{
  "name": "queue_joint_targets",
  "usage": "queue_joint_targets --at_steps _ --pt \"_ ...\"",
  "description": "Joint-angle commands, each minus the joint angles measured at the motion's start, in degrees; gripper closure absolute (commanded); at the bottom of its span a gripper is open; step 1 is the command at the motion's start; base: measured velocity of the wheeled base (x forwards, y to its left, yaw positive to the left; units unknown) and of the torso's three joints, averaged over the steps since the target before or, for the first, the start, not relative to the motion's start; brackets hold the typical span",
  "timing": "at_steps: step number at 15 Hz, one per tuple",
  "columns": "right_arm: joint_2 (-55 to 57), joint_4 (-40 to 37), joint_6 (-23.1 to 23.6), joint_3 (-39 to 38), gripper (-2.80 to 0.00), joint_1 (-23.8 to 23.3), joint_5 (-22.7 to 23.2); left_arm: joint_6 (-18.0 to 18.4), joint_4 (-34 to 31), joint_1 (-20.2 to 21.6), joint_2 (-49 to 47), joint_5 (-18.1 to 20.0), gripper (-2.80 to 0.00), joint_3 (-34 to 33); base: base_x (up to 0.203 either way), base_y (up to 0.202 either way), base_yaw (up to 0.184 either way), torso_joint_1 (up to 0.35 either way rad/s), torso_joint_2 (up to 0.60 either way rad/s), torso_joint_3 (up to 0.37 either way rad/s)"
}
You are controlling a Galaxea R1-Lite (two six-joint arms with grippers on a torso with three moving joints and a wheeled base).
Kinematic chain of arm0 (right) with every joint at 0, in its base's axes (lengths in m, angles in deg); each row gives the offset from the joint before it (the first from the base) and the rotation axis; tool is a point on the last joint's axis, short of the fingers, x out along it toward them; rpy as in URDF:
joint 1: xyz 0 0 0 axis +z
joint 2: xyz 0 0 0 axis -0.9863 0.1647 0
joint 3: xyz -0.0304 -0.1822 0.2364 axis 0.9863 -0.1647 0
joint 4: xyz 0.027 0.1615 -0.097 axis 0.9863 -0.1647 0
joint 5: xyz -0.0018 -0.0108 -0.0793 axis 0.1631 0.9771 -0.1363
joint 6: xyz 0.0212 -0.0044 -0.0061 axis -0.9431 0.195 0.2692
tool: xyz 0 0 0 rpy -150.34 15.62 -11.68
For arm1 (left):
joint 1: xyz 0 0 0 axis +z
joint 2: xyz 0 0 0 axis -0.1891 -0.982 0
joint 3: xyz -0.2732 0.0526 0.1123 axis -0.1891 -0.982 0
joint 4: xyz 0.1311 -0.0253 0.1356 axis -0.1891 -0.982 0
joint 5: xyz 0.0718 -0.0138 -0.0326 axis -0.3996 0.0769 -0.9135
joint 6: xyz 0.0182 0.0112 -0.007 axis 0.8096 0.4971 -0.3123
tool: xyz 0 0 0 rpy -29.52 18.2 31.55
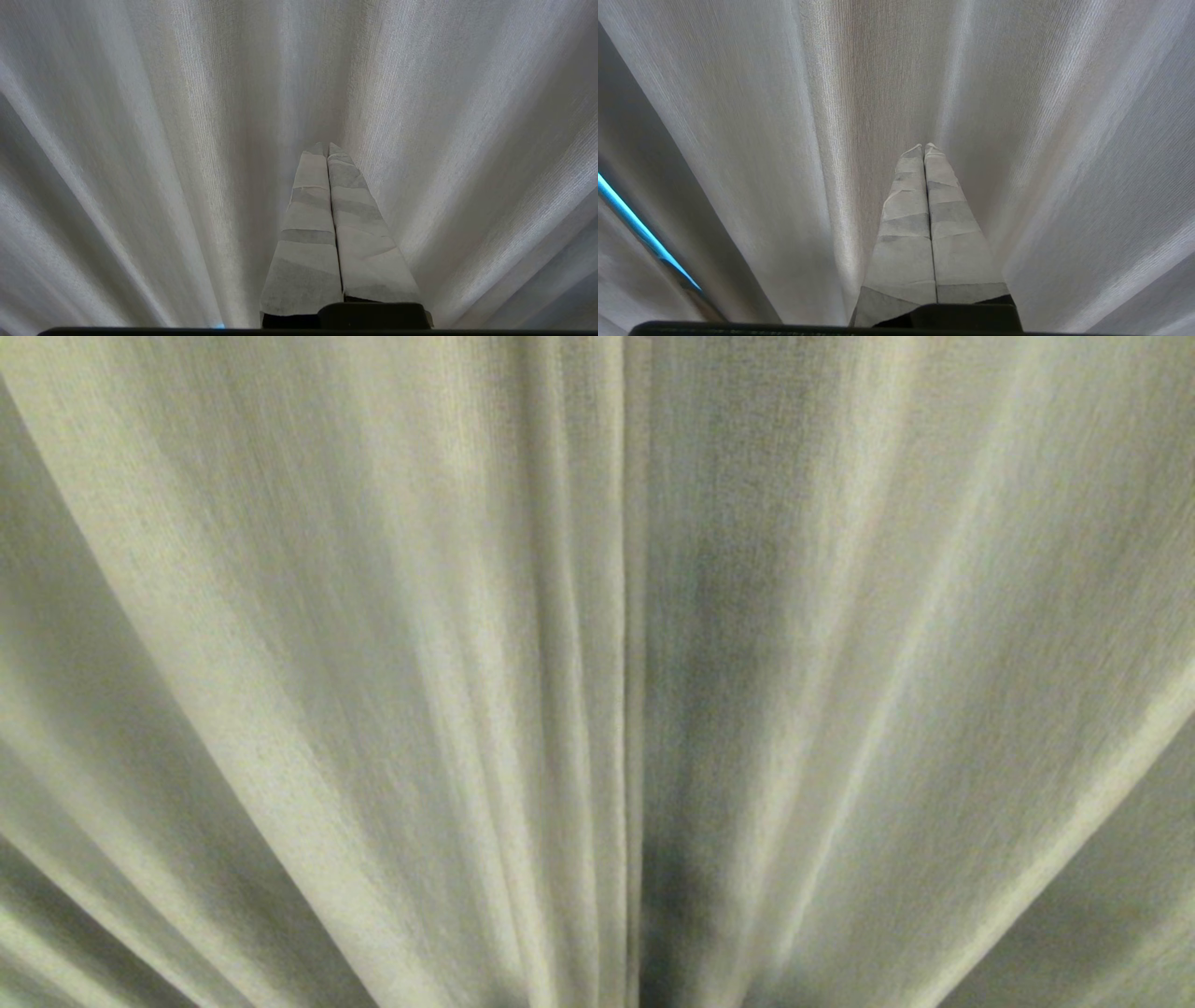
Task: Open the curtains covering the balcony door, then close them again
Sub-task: Pull the outer curtains open on both sides
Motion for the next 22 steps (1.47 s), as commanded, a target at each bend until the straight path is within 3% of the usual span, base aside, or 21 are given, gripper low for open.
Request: queue_joint_targets --at_steps 1,15,18,22 --pt "0.0 0.0 0.3 0.0 0.0 0.0 0.0 0.0 0.0 0.0 -0.1 0.0 0.0 0.0 0.0 0.0 0.0 0.0 0.0 0.0" --pt "0.0 0.4 0.5 0.2 0.0 0.1 0.3 0.0 0.0 0.0 -0.1 0.0 0.0 0.0 0.0 0.0 0.0 0.0 0.0 0.0" --pt "2.1 0.5 1.7 3.9 0.0 0.2 4.4 0.0 0.0 0.0 0.0 0.0 0.0 0.0 0.0 0.0 0.0 0.0 0.0 0.0" --pt "14.5 3.7 1.8 14.5 0.0 0.1 9.1 0.0 0.0 0.0 -0.1 0.0 0.0 0.0 0.0 0.0 0.0 0.0 0.0 0.0"
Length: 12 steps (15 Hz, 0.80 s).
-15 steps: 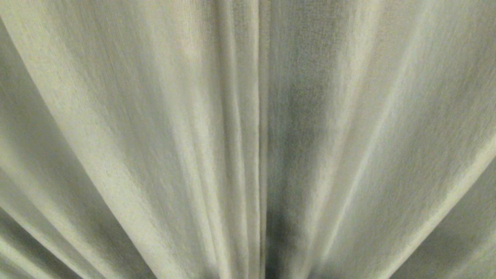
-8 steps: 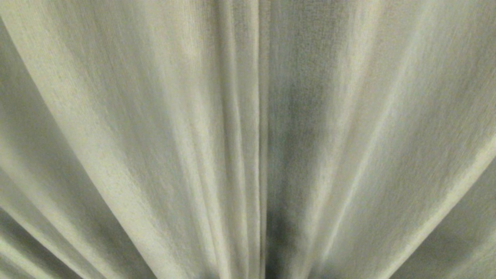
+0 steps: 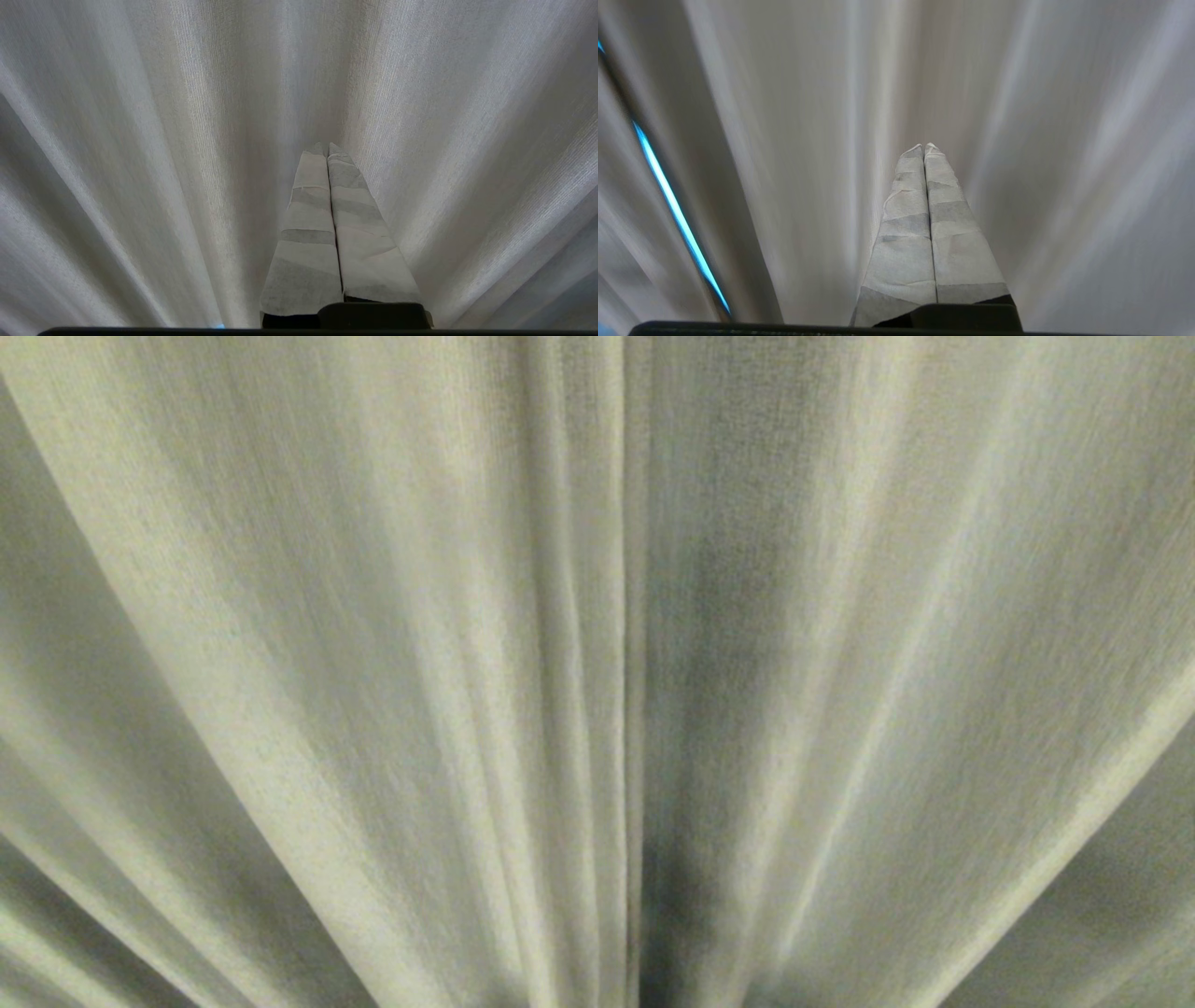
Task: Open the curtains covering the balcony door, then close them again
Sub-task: Pull the outer curtains open on both sides
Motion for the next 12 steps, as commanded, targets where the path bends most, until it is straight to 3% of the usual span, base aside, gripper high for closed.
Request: queue_joint_targets --at_steps 1,2,6,12 --pt "9.9 2.0 0.0 6.0 0.0 -0.1 0.8 0.0 0.0 0.0 -0.1 0.0 0.0 0.0 0.0 0.0 0.0 0.0 0.0 0.0" --pt "12.7 3.7 -0.1 8.0 -2.8 -0.3 1.3 0.0 0.0 0.0 -0.1 0.0 0.0 0.0 0.0 0.0 0.0 0.0 0.0 0.0" --pt "21.3 15.3 -0.3 12.0 -2.8 -1.1 3.8 0.0 0.0 0.0 -0.1 0.0 0.0 0.0 0.0 0.0 0.0 0.0 0.0 0.0" --pt "28.2 16.3 -0.6 17.9 -2.8 -1.0 4.2 0.0 0.0 0.0 -0.1 0.0 0.0 0.0 0.0 0.0 0.0 0.0 0.0 0.0"
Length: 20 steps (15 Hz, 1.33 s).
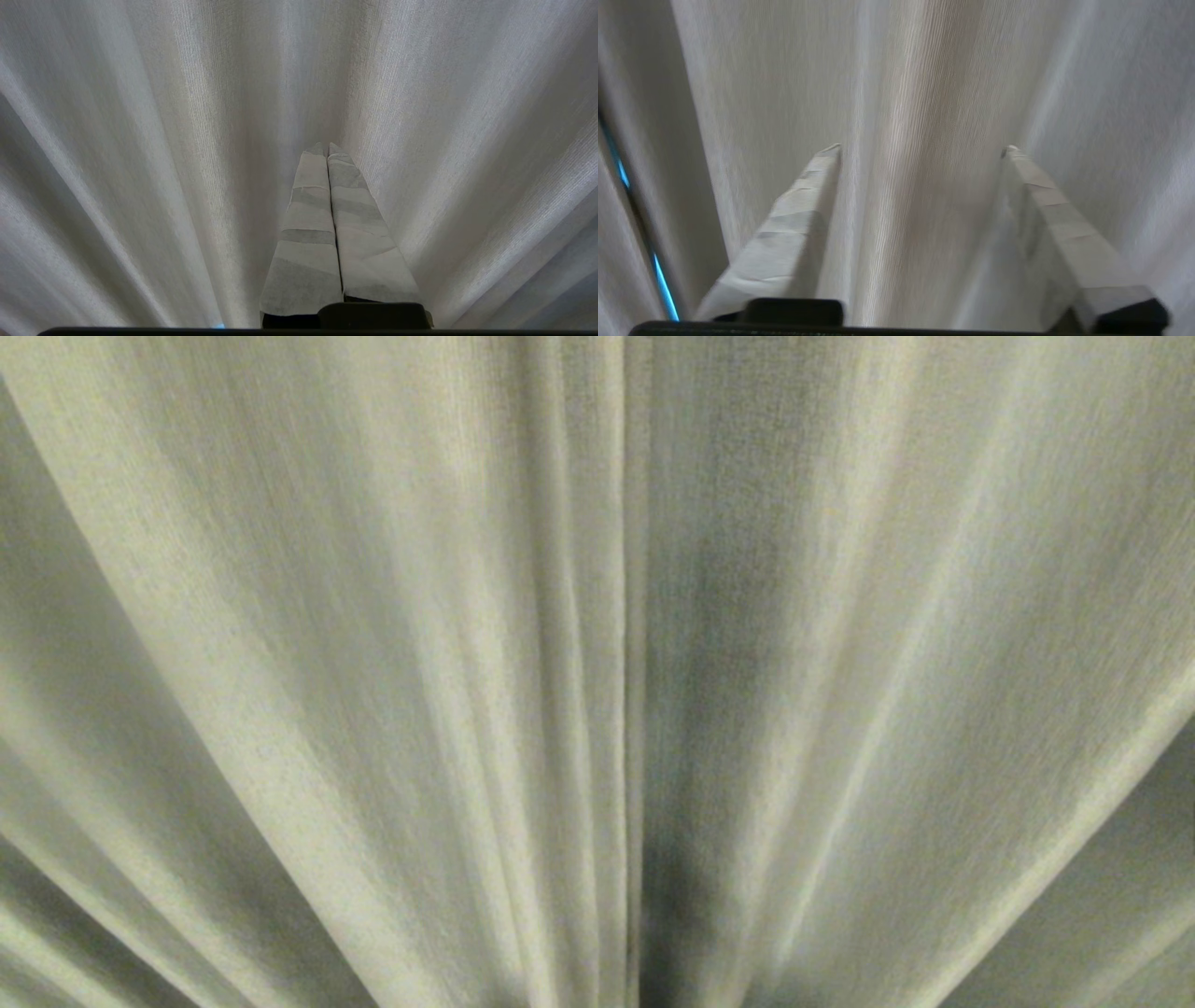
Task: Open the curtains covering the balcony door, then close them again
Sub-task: Pull the outer curtains open on both sides
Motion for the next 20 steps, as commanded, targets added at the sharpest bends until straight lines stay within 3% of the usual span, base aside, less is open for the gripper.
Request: queue_joint_targets --at_steps 1,7,20 --pt "4.9 0.3 -0.7 3.1 -2.8 0.4 1.1 -0.1 0.0 0.0 0.0 0.0 0.0 0.0 0.0 0.0 0.0 0.0 0.0 0.0" --pt "15.4 7.7 -1.7 9.4 -2.8 4.1 2.5 -0.1 0.0 0.0 -0.1 0.0 0.0 0.0 0.0 0.0 0.0 0.0 0.0 0.0" --pt "39.6 20.4 -4.3 28.3 -2.8 4.9 2.5 -0.1 0.0 0.0 -0.1 0.0 0.0 0.0 0.0 0.0 0.0 0.0 0.0 0.0"
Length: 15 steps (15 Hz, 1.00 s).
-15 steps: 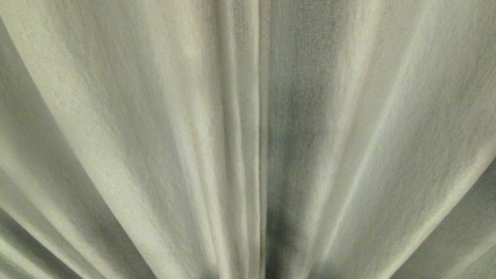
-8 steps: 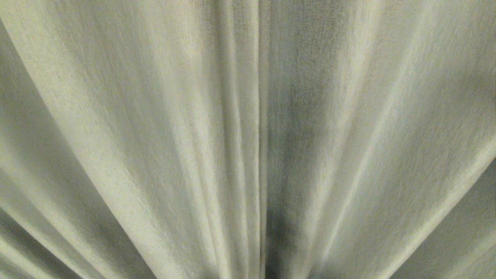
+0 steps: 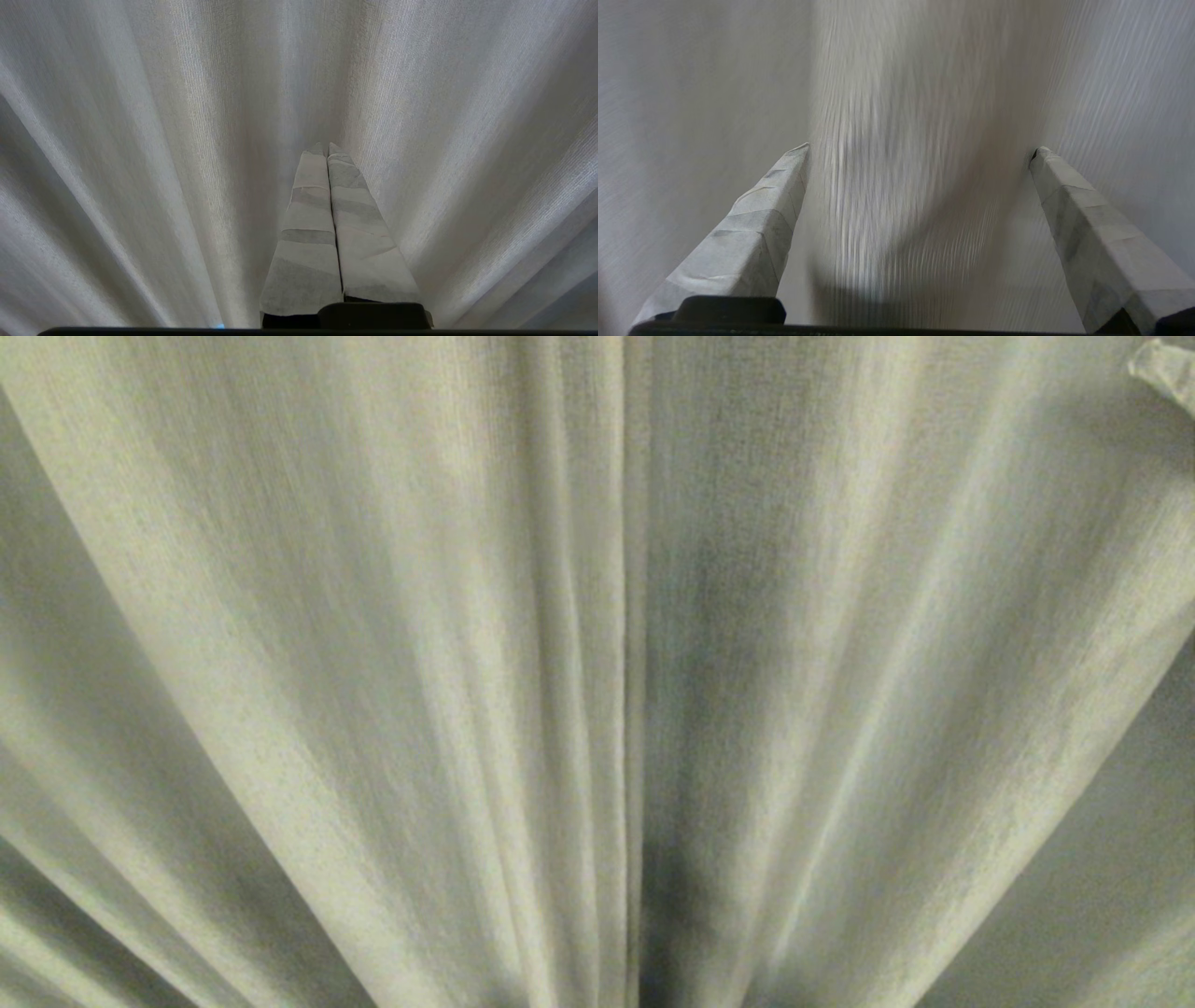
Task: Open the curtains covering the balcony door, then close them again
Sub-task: Pull the outer curtains open on both sides
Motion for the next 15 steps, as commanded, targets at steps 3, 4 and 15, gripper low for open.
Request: queue_joint_targets --at_steps 3,4,15 --pt "6.1 1.1 0.1 5.2 -2.8 0.0 0.0 -0.1 0.0 0.0 0.0 0.0 0.0 0.0 0.0 0.0 0.0 0.0 0.0 0.0" --pt "6.4 1.1 0.3 5.2 -2.8 0.0 0.0 -0.1 0.0 0.0 -0.1 0.0 0.0 0.0 0.0 0.0 0.0 0.0 0.0 0.0" --pt "5.4 2.0 0.1 5.1 0.0 -0.9 -0.1 -0.1 0.0 0.0 -0.1 0.0 0.0 0.0 0.0 0.0 0.0 0.0 0.0 0.0"
